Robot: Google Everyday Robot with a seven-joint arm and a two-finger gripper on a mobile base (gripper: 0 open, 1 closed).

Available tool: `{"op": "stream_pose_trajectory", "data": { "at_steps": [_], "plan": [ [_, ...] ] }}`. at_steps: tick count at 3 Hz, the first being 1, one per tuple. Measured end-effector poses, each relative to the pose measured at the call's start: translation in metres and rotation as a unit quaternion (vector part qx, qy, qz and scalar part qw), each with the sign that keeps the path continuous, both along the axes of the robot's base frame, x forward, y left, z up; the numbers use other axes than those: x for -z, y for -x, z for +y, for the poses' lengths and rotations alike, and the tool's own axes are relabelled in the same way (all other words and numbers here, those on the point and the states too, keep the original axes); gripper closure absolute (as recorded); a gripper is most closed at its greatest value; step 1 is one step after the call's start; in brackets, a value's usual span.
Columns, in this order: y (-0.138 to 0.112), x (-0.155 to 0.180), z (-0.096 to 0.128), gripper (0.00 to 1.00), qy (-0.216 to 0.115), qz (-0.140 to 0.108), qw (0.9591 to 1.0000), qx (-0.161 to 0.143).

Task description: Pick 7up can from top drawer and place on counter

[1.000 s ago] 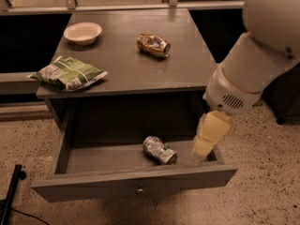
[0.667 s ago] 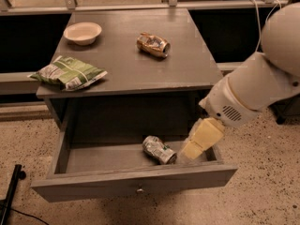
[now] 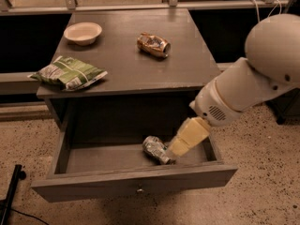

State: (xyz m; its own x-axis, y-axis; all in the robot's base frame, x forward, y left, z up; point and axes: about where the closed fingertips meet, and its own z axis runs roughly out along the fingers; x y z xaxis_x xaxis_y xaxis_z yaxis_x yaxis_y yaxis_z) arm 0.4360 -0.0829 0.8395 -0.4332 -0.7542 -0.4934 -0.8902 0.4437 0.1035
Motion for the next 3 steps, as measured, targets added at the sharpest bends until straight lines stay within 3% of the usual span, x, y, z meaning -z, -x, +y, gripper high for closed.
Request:
{"op": "stream_pose_trajectory", "data": {
  "at_steps": [1,2,3],
  "plan": [
    [-0.032,0.032,0.017,0.0,-0.036,-0.001,0.9983,0.045],
    [-0.058,0.051,0.04,0.0,-0.046,-0.017,0.9951,0.086],
    [-0.079,0.071,0.055,0.0,-0.025,-0.038,0.9907,0.128]
  ]
}}
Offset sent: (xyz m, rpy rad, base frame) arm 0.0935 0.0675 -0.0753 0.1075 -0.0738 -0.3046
